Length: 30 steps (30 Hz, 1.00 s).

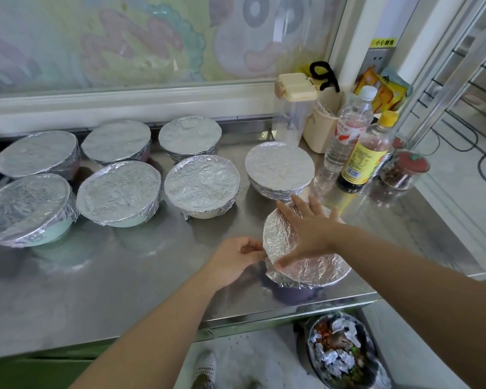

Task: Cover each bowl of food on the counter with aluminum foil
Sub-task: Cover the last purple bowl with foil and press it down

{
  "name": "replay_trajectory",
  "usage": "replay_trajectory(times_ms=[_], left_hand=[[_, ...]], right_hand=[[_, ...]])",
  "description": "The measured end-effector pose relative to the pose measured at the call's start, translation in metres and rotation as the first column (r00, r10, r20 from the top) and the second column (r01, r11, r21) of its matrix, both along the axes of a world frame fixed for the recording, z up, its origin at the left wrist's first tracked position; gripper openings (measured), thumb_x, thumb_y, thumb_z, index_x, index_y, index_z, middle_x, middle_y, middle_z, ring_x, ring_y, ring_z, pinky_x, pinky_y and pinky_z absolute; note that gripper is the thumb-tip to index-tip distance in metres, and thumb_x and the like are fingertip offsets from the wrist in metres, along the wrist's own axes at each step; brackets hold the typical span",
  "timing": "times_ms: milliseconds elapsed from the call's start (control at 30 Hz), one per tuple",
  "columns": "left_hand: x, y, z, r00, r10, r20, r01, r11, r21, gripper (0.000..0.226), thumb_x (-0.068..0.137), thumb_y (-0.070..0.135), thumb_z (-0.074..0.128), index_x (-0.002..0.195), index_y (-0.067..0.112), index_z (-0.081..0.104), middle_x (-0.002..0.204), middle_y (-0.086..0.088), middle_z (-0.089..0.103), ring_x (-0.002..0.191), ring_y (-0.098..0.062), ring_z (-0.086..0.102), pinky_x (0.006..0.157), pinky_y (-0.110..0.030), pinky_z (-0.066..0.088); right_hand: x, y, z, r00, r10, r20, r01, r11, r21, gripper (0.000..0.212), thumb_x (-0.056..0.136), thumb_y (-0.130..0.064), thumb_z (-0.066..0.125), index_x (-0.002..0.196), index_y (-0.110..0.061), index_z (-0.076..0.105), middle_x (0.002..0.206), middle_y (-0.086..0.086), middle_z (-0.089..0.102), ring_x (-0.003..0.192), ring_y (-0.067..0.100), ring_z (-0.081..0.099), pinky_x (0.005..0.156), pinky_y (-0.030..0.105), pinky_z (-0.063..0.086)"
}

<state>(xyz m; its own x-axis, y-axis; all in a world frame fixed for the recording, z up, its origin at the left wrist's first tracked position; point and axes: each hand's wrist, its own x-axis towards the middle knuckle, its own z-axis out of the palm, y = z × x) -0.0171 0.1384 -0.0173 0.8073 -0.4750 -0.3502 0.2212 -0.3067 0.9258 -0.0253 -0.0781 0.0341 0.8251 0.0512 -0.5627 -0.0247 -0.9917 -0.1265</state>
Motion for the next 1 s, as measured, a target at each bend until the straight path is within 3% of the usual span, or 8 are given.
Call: replay_trajectory(times_ms=[167, 233, 333, 400, 567, 767, 900, 1000], left_hand=[[0.019, 0.0, 0.018, 0.892, -0.294, 0.343, 0.17, 0.922, 0.349, 0.006, 0.084, 0.017, 0.077, 0.087, 0.013, 0.074, 0.081, 0.006, 0.069, 0.072, 0.0, 0.059, 0.067, -0.013, 0.042], [0.026, -0.002, 0.026, 0.828, -0.382, 0.41, 0.19, 0.88, 0.436, 0.005, 0.082, 0.018, 0.077, 0.083, 0.015, 0.073, 0.08, 0.005, 0.069, 0.073, -0.004, 0.06, 0.069, -0.02, 0.044], [0.036, -0.006, 0.03, 0.709, -0.534, 0.46, 0.198, 0.777, 0.598, 0.011, 0.081, 0.026, 0.073, 0.079, 0.016, 0.069, 0.085, 0.002, 0.069, 0.08, -0.015, 0.064, 0.073, -0.036, 0.051], [0.041, -0.009, 0.033, 0.644, -0.611, 0.461, 0.194, 0.714, 0.673, 0.014, 0.082, 0.031, 0.071, 0.084, 0.017, 0.069, 0.089, 0.003, 0.066, 0.083, -0.016, 0.062, 0.075, -0.037, 0.051], [0.053, -0.014, 0.036, 0.601, -0.679, 0.422, 0.248, 0.66, 0.709, 0.015, 0.078, 0.031, 0.071, 0.08, 0.017, 0.067, 0.093, 0.003, 0.066, 0.083, -0.019, 0.064, 0.074, -0.038, 0.052], [0.055, -0.015, 0.028, 0.691, -0.616, 0.378, 0.245, 0.692, 0.679, 0.015, 0.08, 0.032, 0.072, 0.089, 0.021, 0.07, 0.094, 0.005, 0.07, 0.086, -0.017, 0.066, 0.08, -0.037, 0.056], [0.045, -0.003, 0.012, 0.876, -0.323, 0.359, 0.154, 0.892, 0.426, 0.017, 0.08, 0.032, 0.077, 0.093, 0.028, 0.067, 0.089, 0.013, 0.07, 0.083, -0.005, 0.067, 0.082, -0.033, 0.056], [0.024, 0.001, 0.002, 0.945, -0.107, 0.31, 0.013, 0.957, 0.291, 0.01, 0.087, 0.022, 0.073, 0.092, 0.027, 0.065, 0.089, 0.012, 0.069, 0.082, -0.007, 0.065, 0.081, -0.024, 0.052]], right_hand=[[0.0, 0.001, 0.001, 1.0, -0.004, 0.005, 0.004, 1.0, 0.003, 0.148, 0.046, -0.097, 0.063, 0.152, -0.046, -0.027, 0.162, -0.004, -0.036, 0.147, 0.038, -0.032, 0.109, 0.078, -0.009], [0.0, 0.002, 0.001, 1.0, -0.002, 0.009, 0.002, 1.0, 0.004, 0.147, 0.047, -0.096, 0.064, 0.152, -0.046, -0.026, 0.162, -0.003, -0.035, 0.148, 0.039, -0.031, 0.108, 0.078, -0.008], [-0.001, 0.002, 0.001, 1.0, -0.003, 0.018, 0.003, 1.0, 0.009, 0.146, 0.049, -0.094, 0.067, 0.153, -0.046, -0.025, 0.163, -0.003, -0.034, 0.148, 0.039, -0.03, 0.108, 0.079, -0.009], [-0.001, 0.002, 0.001, 1.0, 0.0, 0.021, 0.0, 1.0, 0.005, 0.146, 0.05, -0.093, 0.067, 0.153, -0.045, -0.025, 0.162, -0.002, -0.034, 0.147, 0.04, -0.03, 0.107, 0.079, -0.009], [-0.001, 0.003, 0.0, 1.0, -0.008, 0.023, 0.008, 1.0, 0.007, 0.147, 0.049, -0.093, 0.067, 0.152, -0.046, -0.026, 0.162, -0.003, -0.035, 0.147, 0.039, -0.031, 0.108, 0.079, -0.01], [-0.002, 0.005, -0.001, 0.998, -0.045, 0.032, 0.045, 0.999, 0.002, 0.148, 0.046, -0.097, 0.064, 0.152, -0.046, -0.025, 0.163, -0.002, -0.033, 0.149, 0.041, -0.027, 0.109, 0.081, -0.008], [-0.009, 0.011, -0.005, 0.977, -0.205, 0.05, 0.206, 0.979, 0.001, 0.147, 0.042, -0.104, 0.051, 0.152, -0.045, -0.027, 0.162, 0.002, -0.034, 0.149, 0.046, -0.023, 0.105, 0.084, -0.007], [-0.015, 0.017, -0.005, 0.959, -0.272, 0.085, 0.274, 0.962, -0.008, 0.147, 0.038, -0.11, 0.039, 0.147, -0.045, -0.035, 0.157, 0.005, -0.041, 0.146, 0.046, -0.029, 0.102, 0.086, -0.01]])
